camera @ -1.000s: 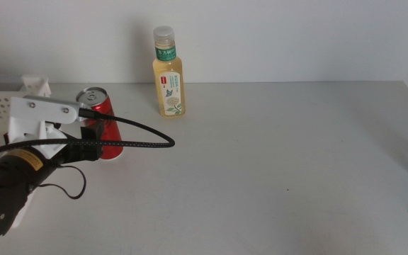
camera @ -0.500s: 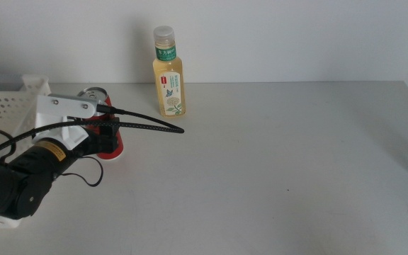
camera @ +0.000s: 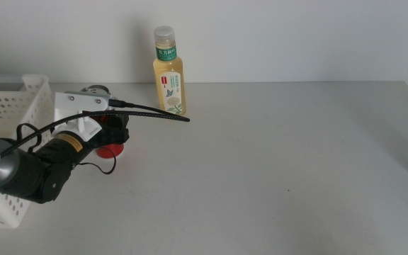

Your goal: Use arms to grab the bottles and put them into the dustbin to the left of the table.

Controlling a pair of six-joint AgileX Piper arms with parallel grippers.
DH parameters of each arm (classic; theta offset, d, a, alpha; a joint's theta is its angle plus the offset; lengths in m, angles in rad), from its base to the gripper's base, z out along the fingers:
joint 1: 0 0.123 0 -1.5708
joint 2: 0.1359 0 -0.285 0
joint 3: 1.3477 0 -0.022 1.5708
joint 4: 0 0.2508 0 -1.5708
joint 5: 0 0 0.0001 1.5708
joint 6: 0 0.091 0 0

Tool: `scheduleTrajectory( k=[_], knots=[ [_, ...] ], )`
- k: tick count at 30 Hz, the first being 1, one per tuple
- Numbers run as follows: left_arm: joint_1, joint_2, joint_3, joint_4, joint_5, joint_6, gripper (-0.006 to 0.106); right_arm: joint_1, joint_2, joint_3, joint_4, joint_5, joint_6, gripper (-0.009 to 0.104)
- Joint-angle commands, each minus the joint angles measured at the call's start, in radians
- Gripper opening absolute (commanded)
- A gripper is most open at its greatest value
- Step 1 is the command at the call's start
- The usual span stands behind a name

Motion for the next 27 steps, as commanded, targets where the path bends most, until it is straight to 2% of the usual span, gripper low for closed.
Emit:
scheduleTrajectory(
  k=[1,4,8,10,17,23,27],
  knots=[
    [0.002,-0.027,-0.035,-0.009,-0.102,-0.014,0.076,-0.005,-0.022,-0.010,-0.009,-0.070,-0.009,0.071],
    [0.002,-0.023,-0.036,0.019,-0.091,-0.028,0.056,-0.005,-0.022,-0.010,-0.009,-0.070,-0.009,0.071],
    [0.002,-0.046,-0.036,0.045,-0.011,-0.101,0.013,-0.005,-0.022,-0.010,-0.009,-0.070,-0.009,0.071],
    [0.002,-0.080,-0.036,0.053,0.067,-0.111,-0.002,-0.005,-0.022,-0.010,-0.009,-0.070,-0.009,0.071],
    [0.002,-0.294,-0.048,0.066,0.358,-0.156,-0.002,-0.005,-0.022,-0.010,-0.009,-0.070,-0.009,0.071],
    [-0.001,-0.462,-0.123,0.178,0.715,-0.290,-0.002,-0.005,-0.022,-0.010,-0.009,-0.070,-0.009,0.071],
    [-0.009,-0.565,-0.132,0.207,0.816,-0.372,-0.002,-0.005,-0.022,-0.010,-0.009,-0.070,-0.009,0.071]
  ],
)
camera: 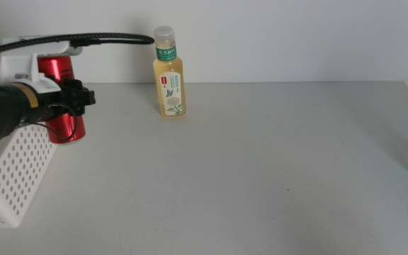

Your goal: Use arms to grab the bottles and put them into the dustbin to the left of the table.

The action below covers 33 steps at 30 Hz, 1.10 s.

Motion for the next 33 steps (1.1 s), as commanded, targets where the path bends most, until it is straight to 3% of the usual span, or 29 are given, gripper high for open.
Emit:
scheduleTrajectory(
  k=[1,4,13,21,24,30,33],
  knots=[
    [-0.009,-0.119,-0.044,0.010,-0.011,-0.070,-0.002,-0.005,-0.022,-0.010,-0.009,-0.070,-0.009,0.071],
    [-0.020,-0.202,-0.044,0.013,0.092,-0.116,-0.002,-0.005,-0.022,-0.010,-0.009,-0.070,-0.009,0.071],
    [-0.019,-0.276,-0.173,0.030,0.398,-0.044,-0.002,-0.005,-0.022,-0.010,-0.009,-0.070,-0.009,0.071],
    [-0.019,-0.276,-0.239,0.014,0.448,0.008,-0.002,-0.005,-0.022,-0.010,-0.009,-0.070,-0.009,0.071],
    [0.006,-0.268,-0.289,-0.074,0.560,0.140,-0.002,-0.005,-0.022,-0.010,-0.009,-0.070,-0.009,0.071],
    [0.159,-0.195,-0.437,-0.365,0.767,0.523,-0.002,-0.005,-0.022,-0.010,-0.009,-0.070,-0.009,0.071],
    [0.261,-0.148,-0.518,-0.438,0.890,0.623,-0.002,-0.005,-0.022,-0.010,-0.009,-0.070,-0.009,0.071]
  ],
)
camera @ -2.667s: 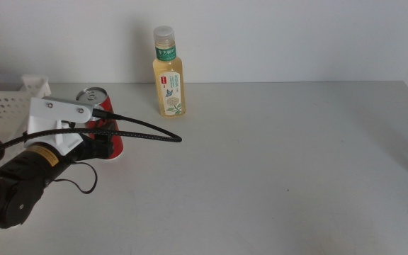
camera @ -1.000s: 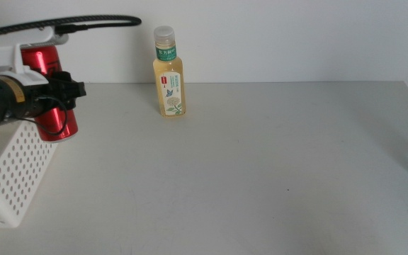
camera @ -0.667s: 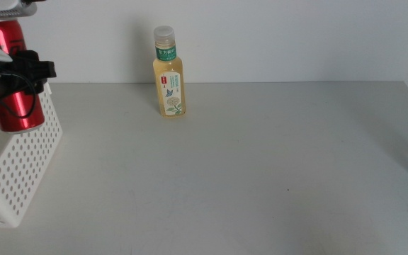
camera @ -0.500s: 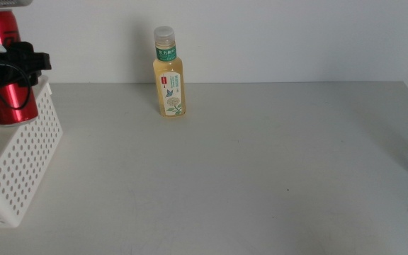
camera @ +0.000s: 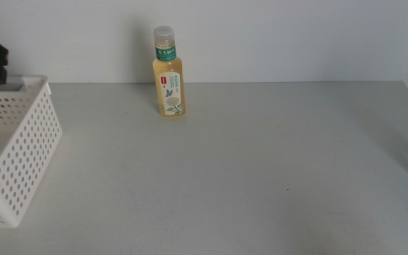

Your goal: Use arms to grab the bottles and put them into the dustbin to the left of the table.

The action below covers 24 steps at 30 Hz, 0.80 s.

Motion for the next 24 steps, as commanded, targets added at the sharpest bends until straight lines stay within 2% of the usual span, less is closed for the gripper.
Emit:
scheduleTrajectory(
  k=[1,5,11,19,24],
  knots=[
    [0.074,0.004,-0.108,-0.065,0.031,0.095,-0.002,-0.005,-0.022,-0.010,-0.009,-0.070,-0.009,0.071],
    [0.165,0.086,-0.221,-0.096,0.153,0.178,-0.002,-0.005,-0.022,-0.010,-0.009,-0.070,-0.009,0.071],
    [0.228,0.223,-0.337,-0.098,0.256,0.223,-0.002,-0.005,-0.022,-0.010,-0.009,-0.070,-0.009,0.071],
    [0.230,0.395,-0.344,-0.058,0.247,0.234,-0.002,-0.005,-0.022,-0.010,-0.009,-0.070,-0.009,0.071],
    [0.229,0.488,-0.344,-0.070,0.250,0.242,-0.002,-0.005,-0.022,-0.010,-0.009,-0.070,-0.009,0.071]
  ],
)
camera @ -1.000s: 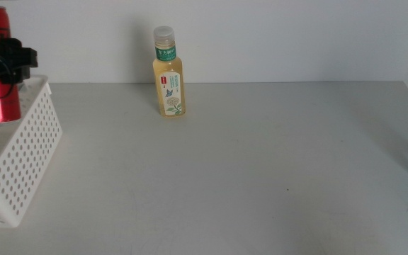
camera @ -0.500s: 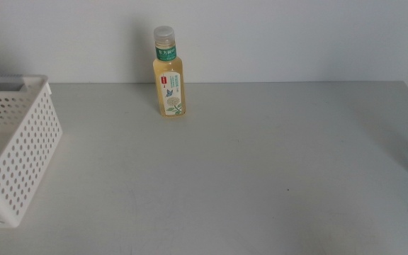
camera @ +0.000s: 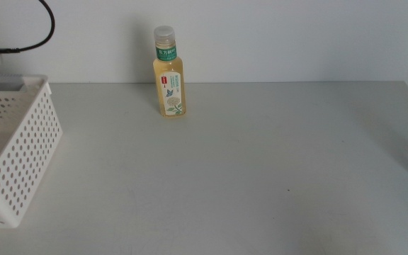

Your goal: Use arms to grab the bottles and put them into the dustbin to the left of the table.

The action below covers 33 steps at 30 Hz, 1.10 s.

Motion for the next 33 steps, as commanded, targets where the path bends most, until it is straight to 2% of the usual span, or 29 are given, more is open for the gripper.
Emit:
scheduleTrajectory(
  k=[1,7,12,14,21,24,33],
  knots=[
    [0.000,-0.020,-0.039,-0.016,-0.030,0.004,-0.002,-0.005,-0.022,-0.010,-0.009,-0.070,-0.009,0.071],
    [0.000,0.059,-0.039,-0.027,-0.051,0.004,0.002,-0.005,-0.022,-0.010,-0.009,-0.070,-0.009,0.071],
    [0.000,0.102,-0.039,-0.018,-0.057,0.006,0.016,-0.005,-0.022,-0.010,-0.009,-0.070,-0.009,0.071],
    [0.000,0.113,-0.039,-0.017,-0.058,0.011,0.026,-0.005,-0.022,-0.010,-0.009,-0.070,-0.009,0.071],
    [0.000,0.126,-0.039,-0.023,-0.050,0.049,0.076,-0.005,-0.022,-0.010,-0.009,-0.070,-0.009,0.071],
    [0.000,0.123,-0.046,-0.022,-0.033,0.045,0.093,-0.005,-0.022,-0.010,-0.009,-0.070,-0.009,0.071],
    [-0.032,-0.049,-0.062,-0.061,-0.042,-0.008,0.094,-0.005,-0.022,-0.010,-0.009,-0.070,-0.009,0.071]
  ],
)
